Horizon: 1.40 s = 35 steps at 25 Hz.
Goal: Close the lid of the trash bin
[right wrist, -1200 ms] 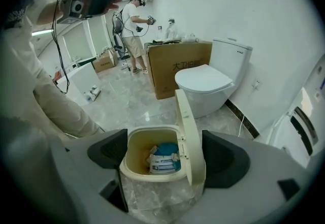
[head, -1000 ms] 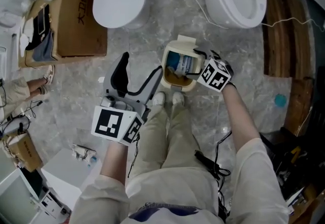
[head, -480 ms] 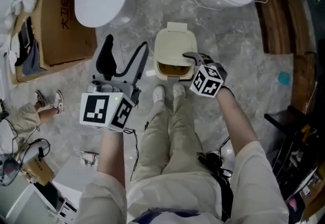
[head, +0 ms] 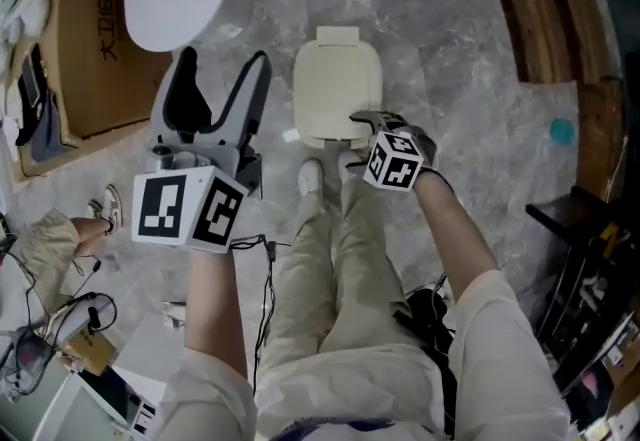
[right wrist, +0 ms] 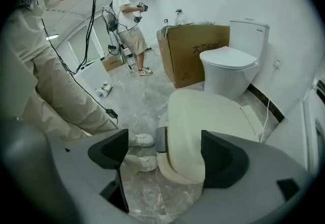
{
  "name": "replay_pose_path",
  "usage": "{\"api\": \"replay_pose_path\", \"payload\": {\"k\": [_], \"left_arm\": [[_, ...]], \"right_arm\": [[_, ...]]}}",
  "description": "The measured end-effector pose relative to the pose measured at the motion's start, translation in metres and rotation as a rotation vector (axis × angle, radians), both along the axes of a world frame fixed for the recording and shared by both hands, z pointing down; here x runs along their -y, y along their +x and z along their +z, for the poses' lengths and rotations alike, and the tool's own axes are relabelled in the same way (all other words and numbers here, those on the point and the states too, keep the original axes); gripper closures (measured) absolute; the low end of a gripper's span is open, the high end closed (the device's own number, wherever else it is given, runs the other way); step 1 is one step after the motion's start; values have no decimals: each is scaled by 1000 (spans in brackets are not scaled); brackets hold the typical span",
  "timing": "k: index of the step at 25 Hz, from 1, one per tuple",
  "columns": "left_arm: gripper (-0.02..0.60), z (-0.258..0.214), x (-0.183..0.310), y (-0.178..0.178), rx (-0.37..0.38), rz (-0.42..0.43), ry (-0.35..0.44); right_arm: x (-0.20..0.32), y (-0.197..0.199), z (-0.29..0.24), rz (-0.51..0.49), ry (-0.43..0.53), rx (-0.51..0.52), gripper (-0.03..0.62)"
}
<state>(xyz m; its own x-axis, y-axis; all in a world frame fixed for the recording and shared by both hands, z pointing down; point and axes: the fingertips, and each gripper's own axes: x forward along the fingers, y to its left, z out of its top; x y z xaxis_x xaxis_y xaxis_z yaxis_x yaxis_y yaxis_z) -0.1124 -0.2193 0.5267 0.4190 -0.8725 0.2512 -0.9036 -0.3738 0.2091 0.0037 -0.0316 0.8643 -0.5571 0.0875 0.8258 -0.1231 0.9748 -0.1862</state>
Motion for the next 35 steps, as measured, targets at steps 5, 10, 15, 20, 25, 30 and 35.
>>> {"api": "replay_pose_path", "payload": {"k": [5,10,15,20,25,30,35], "left_arm": [[219,10,4,-5,6,2,1],[219,30,3,-12,11,2,-27],[219,46,0,-17,14,0,-45],[219,52,0,-21,13,-6,-52],[219,55,2,-26,14,-9,-54],[219,56,3,-29,12,-16,-54],[219,57,4,-31,9,-22,-52]], "right_arm": [[-8,-1,20,12,-31,-19,145],[-11,-4,35,25,-50,-27,146],[-14,-4,51,31,-69,-47,146],[-19,-5,64,38,-88,-68,143],[-16,-5,67,61,-85,-69,146],[-17,-4,68,45,-74,-67,148],[-17,-5,71,60,-78,-64,149]]}}
